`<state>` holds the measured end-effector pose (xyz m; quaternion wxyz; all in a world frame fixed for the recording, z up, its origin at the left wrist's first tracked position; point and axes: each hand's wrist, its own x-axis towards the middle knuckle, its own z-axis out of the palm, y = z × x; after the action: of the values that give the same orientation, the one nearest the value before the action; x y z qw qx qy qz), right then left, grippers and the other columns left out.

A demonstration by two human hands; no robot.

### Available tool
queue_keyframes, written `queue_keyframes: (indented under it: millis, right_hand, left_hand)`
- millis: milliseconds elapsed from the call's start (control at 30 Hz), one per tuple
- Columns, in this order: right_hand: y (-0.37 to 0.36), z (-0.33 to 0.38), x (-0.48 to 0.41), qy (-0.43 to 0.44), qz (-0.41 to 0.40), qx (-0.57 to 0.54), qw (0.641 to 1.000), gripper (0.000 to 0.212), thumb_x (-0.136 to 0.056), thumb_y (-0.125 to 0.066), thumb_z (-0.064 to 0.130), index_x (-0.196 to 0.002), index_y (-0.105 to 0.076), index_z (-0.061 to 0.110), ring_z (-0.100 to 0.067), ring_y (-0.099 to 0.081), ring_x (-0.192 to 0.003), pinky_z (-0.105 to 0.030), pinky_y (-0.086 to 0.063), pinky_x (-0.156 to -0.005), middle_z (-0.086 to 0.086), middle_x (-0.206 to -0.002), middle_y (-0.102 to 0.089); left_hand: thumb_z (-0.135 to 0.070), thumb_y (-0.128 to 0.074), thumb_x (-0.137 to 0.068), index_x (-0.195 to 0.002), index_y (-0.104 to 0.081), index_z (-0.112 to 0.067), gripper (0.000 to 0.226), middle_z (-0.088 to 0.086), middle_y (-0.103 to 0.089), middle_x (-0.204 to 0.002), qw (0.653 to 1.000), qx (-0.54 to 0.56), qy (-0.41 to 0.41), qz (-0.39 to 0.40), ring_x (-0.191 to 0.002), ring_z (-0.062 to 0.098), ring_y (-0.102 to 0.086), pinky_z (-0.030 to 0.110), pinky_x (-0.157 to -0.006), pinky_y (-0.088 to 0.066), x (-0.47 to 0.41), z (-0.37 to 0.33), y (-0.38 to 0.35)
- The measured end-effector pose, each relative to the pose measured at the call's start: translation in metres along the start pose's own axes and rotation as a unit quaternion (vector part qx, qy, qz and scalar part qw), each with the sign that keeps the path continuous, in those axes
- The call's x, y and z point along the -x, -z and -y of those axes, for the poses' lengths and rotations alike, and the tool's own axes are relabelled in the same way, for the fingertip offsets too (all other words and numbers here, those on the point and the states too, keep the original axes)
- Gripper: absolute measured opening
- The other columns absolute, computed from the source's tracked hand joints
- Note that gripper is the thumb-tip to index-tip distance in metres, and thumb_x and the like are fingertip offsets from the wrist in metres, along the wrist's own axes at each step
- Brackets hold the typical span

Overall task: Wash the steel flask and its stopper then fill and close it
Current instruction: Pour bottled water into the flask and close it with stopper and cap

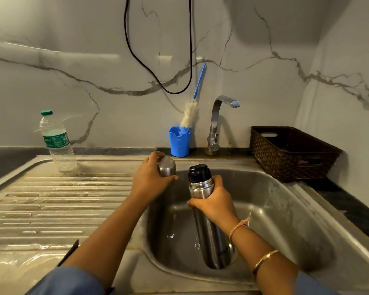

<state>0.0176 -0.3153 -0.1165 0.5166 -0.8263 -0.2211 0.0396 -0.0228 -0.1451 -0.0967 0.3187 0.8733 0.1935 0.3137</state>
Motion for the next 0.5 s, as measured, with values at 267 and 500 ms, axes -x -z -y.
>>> queue_keyframes:
  millis: [267, 500]
  right_hand:
    - [0.004, -0.002, -0.004, -0.015, -0.042, -0.018, 0.999, 0.061, -0.060, -0.083, 0.019, -0.107, -0.044, 0.019, -0.018, -0.065, -0.081, -0.037, -0.055, -0.077, 0.003, -0.089, -0.064]
    - [0.006, -0.002, -0.005, -0.022, -0.049, -0.012, 0.998, 0.062, -0.064, -0.083, 0.021, -0.112, -0.044, 0.019, -0.021, -0.063, -0.088, -0.039, -0.053, -0.082, 0.002, -0.095, -0.062]
  left_hand:
    - [-0.023, -0.071, -0.081, -0.139, -0.028, -0.014, 0.072, -0.004, -0.034, -0.132, 0.942, 0.152, -0.194, -0.229, -0.116, 0.007, -0.041, 0.014, -0.093, -0.041, 0.009, -0.041, -0.002]
    - [-0.029, -0.071, -0.081, -0.140, -0.033, -0.019, 0.071, 0.008, -0.046, -0.137, 0.999, -0.023, -0.012, 0.030, -0.120, 0.023, -0.049, 0.036, -0.100, -0.042, 0.022, -0.011, -0.031]
